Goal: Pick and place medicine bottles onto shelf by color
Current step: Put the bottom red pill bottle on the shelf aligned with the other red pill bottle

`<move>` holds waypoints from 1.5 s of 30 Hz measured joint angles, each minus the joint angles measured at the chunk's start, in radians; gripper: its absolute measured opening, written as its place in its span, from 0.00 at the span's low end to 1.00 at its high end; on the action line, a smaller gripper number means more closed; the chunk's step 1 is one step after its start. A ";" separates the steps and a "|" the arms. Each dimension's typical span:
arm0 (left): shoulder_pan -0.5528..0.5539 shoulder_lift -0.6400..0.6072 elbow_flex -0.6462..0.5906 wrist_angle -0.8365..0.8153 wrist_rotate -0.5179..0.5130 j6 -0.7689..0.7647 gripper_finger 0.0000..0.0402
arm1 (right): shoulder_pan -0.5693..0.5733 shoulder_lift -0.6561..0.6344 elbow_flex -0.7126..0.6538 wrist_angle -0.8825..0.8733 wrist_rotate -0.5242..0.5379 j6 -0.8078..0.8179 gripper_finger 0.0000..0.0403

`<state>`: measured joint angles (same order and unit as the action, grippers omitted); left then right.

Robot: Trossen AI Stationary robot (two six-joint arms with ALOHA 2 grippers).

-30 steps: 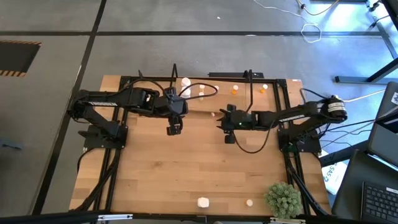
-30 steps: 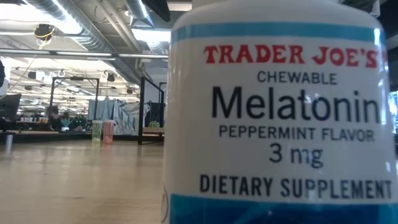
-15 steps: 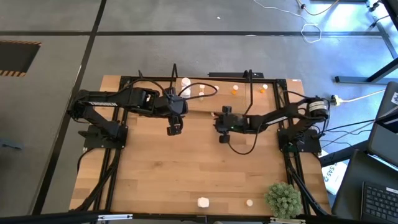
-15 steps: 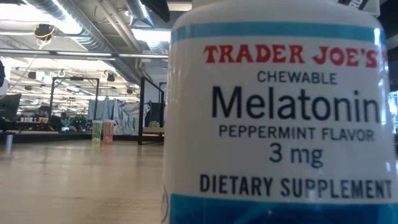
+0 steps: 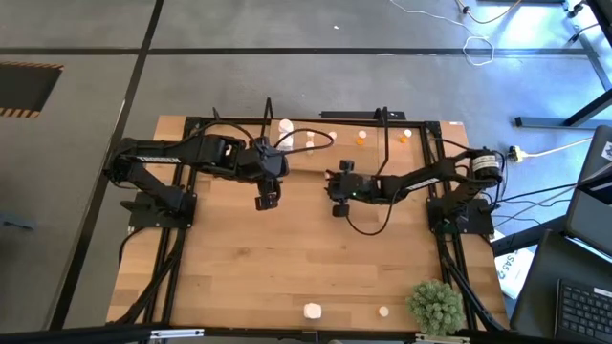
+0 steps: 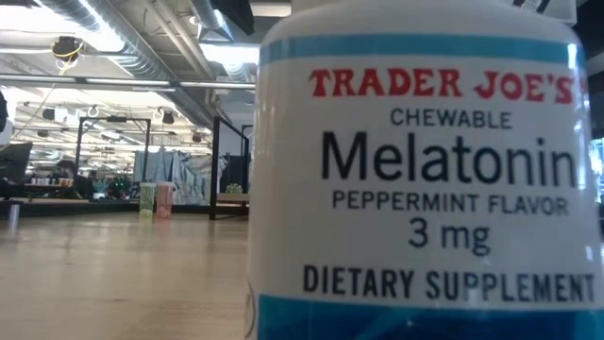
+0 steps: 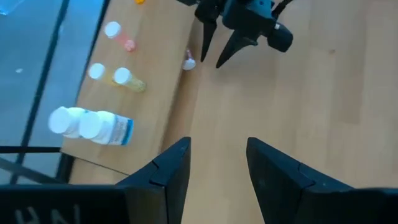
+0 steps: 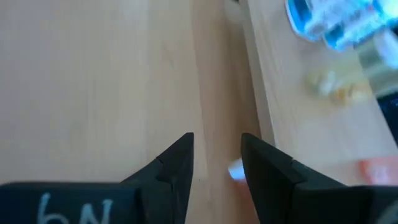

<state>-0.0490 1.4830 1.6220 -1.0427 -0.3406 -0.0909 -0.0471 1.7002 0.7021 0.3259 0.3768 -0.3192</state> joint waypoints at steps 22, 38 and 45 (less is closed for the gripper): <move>-0.159 0.000 -0.613 0.803 0.017 -0.118 0.38 | 0.286 -0.683 0.009 -0.461 -0.012 0.289 0.34; -0.020 0.069 -0.967 1.580 -0.016 -0.165 0.38 | 0.335 -0.733 0.008 -0.495 -0.011 0.285 0.34; -0.035 0.227 -0.965 1.838 -0.009 -0.112 0.38 | 0.335 -0.733 0.008 -0.516 -0.011 0.260 0.34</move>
<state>-0.0840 1.7096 0.6567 0.7950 -0.3496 -0.2024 0.2878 0.9676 0.7097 -0.1902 0.3656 -0.0589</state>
